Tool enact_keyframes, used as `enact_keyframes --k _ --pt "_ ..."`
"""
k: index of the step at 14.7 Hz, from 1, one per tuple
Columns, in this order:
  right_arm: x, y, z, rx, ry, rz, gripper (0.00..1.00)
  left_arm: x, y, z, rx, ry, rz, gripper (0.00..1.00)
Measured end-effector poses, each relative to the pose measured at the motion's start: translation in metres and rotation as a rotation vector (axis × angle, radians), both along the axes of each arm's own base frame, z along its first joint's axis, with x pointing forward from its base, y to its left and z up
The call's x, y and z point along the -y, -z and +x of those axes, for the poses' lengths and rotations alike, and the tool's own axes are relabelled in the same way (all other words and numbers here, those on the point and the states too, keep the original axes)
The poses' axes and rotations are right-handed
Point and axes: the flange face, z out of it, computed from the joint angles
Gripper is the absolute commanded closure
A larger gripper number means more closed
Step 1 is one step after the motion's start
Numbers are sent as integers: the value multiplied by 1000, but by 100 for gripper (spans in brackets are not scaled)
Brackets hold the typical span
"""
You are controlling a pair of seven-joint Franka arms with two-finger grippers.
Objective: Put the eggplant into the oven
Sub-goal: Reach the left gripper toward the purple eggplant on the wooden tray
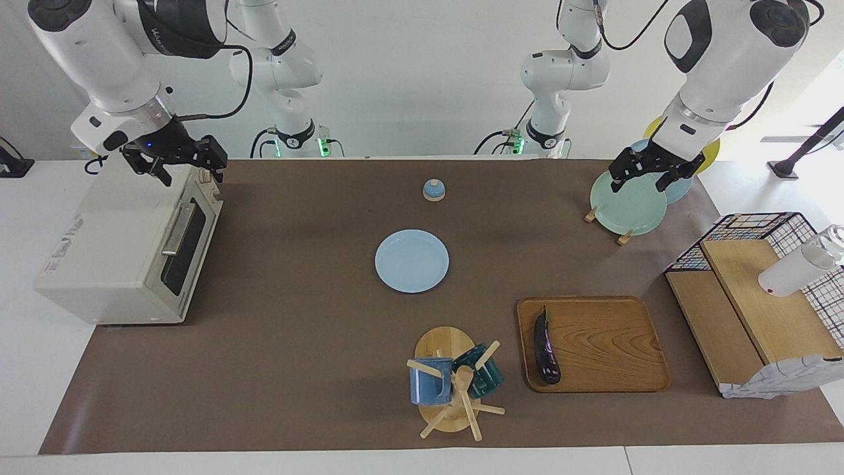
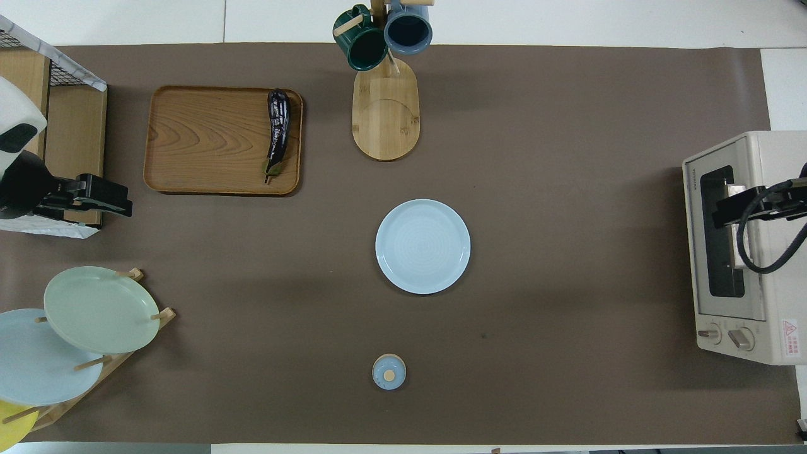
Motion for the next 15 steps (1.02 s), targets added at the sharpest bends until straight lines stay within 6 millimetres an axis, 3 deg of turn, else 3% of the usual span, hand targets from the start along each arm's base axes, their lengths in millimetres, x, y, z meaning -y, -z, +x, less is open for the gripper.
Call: enact_keyframes --k 7,11,14,15 --pt "0 0 0 0 0 0 0 6 -1 1 12 9 -1 0" --pt "4 -1 2 22 7 -1 0 12 0 13 102 -22 -14 0" --pt "5 5 3 25 4 -1 86 35 25 29 110 -12 -51 0" --pt "4 8 2 30 1 -1 100 47 41 38 108 -3 -65 0"
